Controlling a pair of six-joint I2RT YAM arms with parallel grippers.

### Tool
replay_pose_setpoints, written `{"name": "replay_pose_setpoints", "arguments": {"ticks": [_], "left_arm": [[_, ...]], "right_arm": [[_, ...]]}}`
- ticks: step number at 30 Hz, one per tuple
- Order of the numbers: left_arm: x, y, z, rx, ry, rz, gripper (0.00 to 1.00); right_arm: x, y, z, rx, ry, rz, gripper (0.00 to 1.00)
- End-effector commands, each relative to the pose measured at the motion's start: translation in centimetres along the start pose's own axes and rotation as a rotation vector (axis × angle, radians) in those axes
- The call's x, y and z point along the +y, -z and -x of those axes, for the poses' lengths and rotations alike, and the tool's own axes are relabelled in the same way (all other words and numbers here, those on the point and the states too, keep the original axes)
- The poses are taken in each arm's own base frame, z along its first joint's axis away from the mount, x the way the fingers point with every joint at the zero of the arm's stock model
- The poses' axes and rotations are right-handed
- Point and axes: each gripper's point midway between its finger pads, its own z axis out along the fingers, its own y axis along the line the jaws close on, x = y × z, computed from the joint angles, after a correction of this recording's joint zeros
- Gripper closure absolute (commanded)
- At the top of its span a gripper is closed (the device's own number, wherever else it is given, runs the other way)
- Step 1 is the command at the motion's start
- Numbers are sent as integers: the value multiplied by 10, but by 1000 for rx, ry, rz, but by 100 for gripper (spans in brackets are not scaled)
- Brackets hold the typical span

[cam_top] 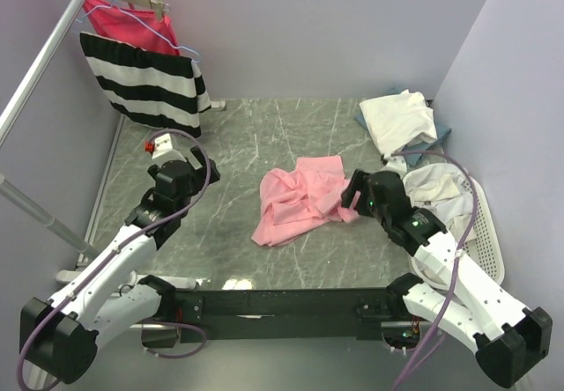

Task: Fold and stack the t-shirts
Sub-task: Move the tshirt to the center of the board, then flatten out the tshirt

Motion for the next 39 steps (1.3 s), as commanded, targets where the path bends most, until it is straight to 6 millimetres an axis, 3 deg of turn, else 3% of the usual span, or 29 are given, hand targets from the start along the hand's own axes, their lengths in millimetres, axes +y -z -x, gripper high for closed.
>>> {"name": "replay_pose_setpoints", "arguments": {"ticks": [1,6,9,12,13,15,16,18,20,21,22,24,25,30,33,34,36,37,39], "left_arm": [[-20,-7,-5,22,-13,-86,1],[-49,-13,-24,119,-62,-224,1],[-56,-24,-37,180,-82,-235,1],[-65,-40,-62,274,-107,-256,1],[-80,-43,-58,273,-100,-307,1],[-85,-56,-71,318,-121,-316,1],[-95,-61,-63,307,-116,-330,1],[-102,-74,-71,325,-128,-337,1],[-118,-82,-61,305,-128,-374,1],[-120,-90,-69,326,-135,-372,1],[-130,-95,-62,311,-129,-390,1],[-137,-108,-77,348,-138,-415,1],[-148,-113,-72,345,-134,-440,0],[-165,-138,-112,448,-160,-503,1],[-165,-143,-133,505,-166,-531,1],[-166,-143,-138,517,-166,-540,0],[-164,-143,-149,550,-170,-552,1],[-165,-141,-154,566,-177,-565,1],[-162,-139,-162,587,-185,-573,1]], "right_arm": [[-40,16,-4,-43,-138,-191,1],[-32,14,4,-53,-154,-178,0],[-26,-2,-13,-5,-195,-153,0],[-24,-20,-48,86,-282,-140,0],[-20,-23,-59,123,-306,-117,0],[-27,-31,-78,140,-380,-139,0],[-25,-32,-84,152,-429,-128,0],[-36,-34,-99,148,-468,-149,0],[-37,-33,-102,135,-521,-131,0],[-44,-33,-108,129,-528,-150,0],[-43,-32,-106,112,-544,-136,0],[-46,-35,-104,72,-559,-121,0],[-46,-35,-99,46,-560,-107,0],[-53,-42,-83,-41,-542,-140,2],[-53,-48,-78,-54,-518,-149,24],[-54,-50,-75,-62,-510,-153,41],[-51,-52,-66,-81,-505,-145,56],[-52,-53,-64,-85,-491,-154,73],[-49,-53,-54,-103,-484,-144,79]]}}
